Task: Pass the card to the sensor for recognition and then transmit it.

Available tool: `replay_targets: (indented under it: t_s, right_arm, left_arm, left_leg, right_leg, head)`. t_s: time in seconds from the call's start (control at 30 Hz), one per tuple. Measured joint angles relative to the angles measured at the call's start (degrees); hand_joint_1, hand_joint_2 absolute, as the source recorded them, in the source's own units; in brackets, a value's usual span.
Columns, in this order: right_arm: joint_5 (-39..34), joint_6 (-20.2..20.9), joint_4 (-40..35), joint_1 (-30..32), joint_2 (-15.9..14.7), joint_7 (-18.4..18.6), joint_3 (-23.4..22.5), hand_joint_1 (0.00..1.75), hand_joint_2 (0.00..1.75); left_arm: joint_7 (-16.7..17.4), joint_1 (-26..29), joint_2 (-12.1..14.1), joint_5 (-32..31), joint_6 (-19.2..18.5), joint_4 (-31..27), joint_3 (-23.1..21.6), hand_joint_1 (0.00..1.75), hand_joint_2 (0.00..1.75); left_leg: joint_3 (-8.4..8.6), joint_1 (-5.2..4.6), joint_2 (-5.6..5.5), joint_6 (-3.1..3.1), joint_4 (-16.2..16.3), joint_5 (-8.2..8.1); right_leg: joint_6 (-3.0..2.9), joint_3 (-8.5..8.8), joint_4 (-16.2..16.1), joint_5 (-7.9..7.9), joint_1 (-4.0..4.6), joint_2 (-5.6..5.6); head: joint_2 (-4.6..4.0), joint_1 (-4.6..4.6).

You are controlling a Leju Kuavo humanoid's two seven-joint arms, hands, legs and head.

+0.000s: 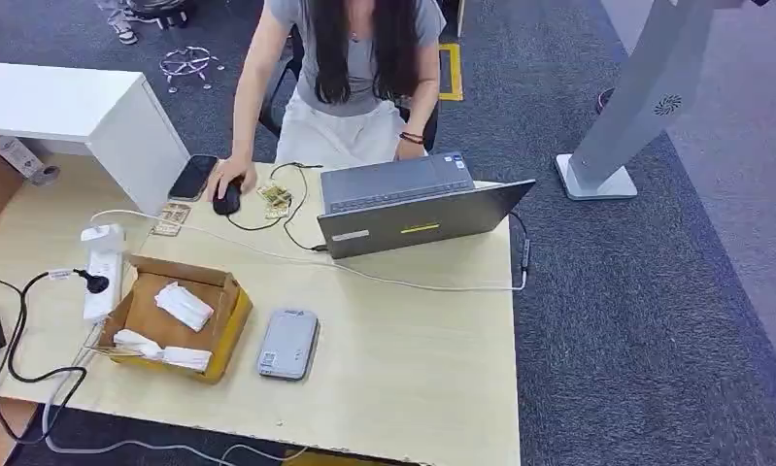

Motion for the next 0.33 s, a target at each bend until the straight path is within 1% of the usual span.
replay_targets:
  t_s: [0.03, 0.07, 0.1, 0.13, 0.17, 0.2, 0.23, 0.27, 0.3, 0.33]
  right_arm:
    - [-0.27, 0.11, 0.0, 0.21, 0.0, 0.2, -0.18, 0.0, 1.75]
    - [-0.48, 0.42, 0.0, 0.28, 0.0, 0.31, -0.26, 0.0, 1.75]
    - [-0.44, 0.48, 0.02, 0.3, 0.02, 0.42, -0.26, 0.0, 1.75]
    - [-0.15, 0.5, 0.07, 0.34, 0.13, 0.5, -0.26, 0.0, 1.75]
    - [0.39, 0.55, 0.09, 0.48, 0.13, 0.88, -0.26, 0.0, 1.75]
    - [1.05, 0.63, 0.13, 0.72, 0.11, 1.16, -0.24, 0.0, 1.75]
    - [1.77, 0.72, 0.17, 0.99, 0.11, 1.84, -0.2, 0.0, 1.75]
    - [2.49, 0.81, 0.22, 1.14, 0.04, 2.36, -0.05, 0.0, 1.75]
    - [2.9, 0.94, 0.24, 1.24, -0.02, 2.84, 0.06, 0.0, 1.75]
    - [3.17, 1.05, 0.26, 1.27, -0.13, 3.06, 0.13, 0.0, 1.75]
  left_arm:
    - [0.02, -2.57, -1.94, 9.62, -6.79, 3.33, 2.94, 0.0, 0.0]
    - [0.07, -4.98, -3.76, 17.83, -15.56, 7.71, 7.08, 0.0, 0.0]
    - [0.26, -6.72, -4.84, 25.18, -26.02, 14.64, 13.96, 0.0, 0.0]
    - [1.05, -8.64, -5.24, 28.29, -34.41, 22.45, 19.49, 0.0, 0.0]
    - [2.65, -10.9, -5.22, 28.79, -39.64, 30.43, 25.57, 0.0, 0.0]
    - [5.56, -13.21, -4.95, 29.49, -42.52, 39.04, 31.51, 0.0, 0.0]
    - [8.82, -15.51, -4.49, 30.58, -44.09, 47.92, 36.8, 0.0, 0.0]
    - [10.32, -17.15, -3.88, 31.36, -44.8, 56.6, 41.85, 0.0, 0.0]
    - [10.47, -18.36, -3.71, 31.56, -45.5, 63.43, 45.8, 0.0, 0.0]
    - [10.32, -19.25, -3.55, 31.67, -45.94, 68.62, 48.68, 0.0, 0.0]
  left_leg:
    - [-0.01, -0.06, -0.18, 0.1, -0.02, 0.08]
    - [0.01, -0.08, -0.35, 0.12, -0.07, 0.08]
    - [0.1, -0.04, -0.21, 0.04, -0.11, 0.02]
    - [0.23, -0.04, 0.15, -0.04, -0.16, -0.03]
    - [0.38, -0.04, 0.55, -0.07, -0.22, -0.06]
    - [0.5, -0.05, 0.72, -0.12, -0.29, -0.1]
    - [0.55, -0.04, 0.84, -0.17, -0.32, -0.13]
    - [0.59, -0.01, 0.95, -0.21, -0.32, -0.16]
    - [0.61, 0.0, 0.97, -0.23, -0.31, -0.18]
    - [0.61, 0.01, 0.92, -0.23, -0.31, -0.17]
  right_leg:
    - [0.03, 0.06, 0.0, -0.03, -0.04, -0.15]
    - [0.06, 0.14, 0.0, -0.06, -0.07, -0.3]
    - [0.01, 0.16, 0.0, -0.07, -0.07, -0.18]
    - [-0.07, 0.13, 0.0, -0.02, -0.07, 0.21]
    - [-0.14, 0.11, 0.01, 0.03, -0.07, 0.59]
    - [-0.15, 0.15, 0.02, 0.04, -0.07, 0.8]
    - [-0.16, 0.16, 0.03, 0.04, -0.07, 0.95]
    - [-0.17, 0.15, 0.03, 0.04, -0.05, 1.04]
    - [-0.17, 0.14, 0.02, 0.04, -0.05, 1.06]
    - [-0.17, 0.14, 0.02, 0.01, -0.03, 1.02]
  head:
    - [0.0, 0.02]
    - [0.0, 0.02]
    - [0.0, 0.04]
    - [0.0, 0.07]
    - [0.0, 0.07]
    - [0.0, -0.02]
    - [0.0, 0.02]
    - [0.0, -0.15]
    - [0.0, -0.13]
    - [0.0, -0.18]
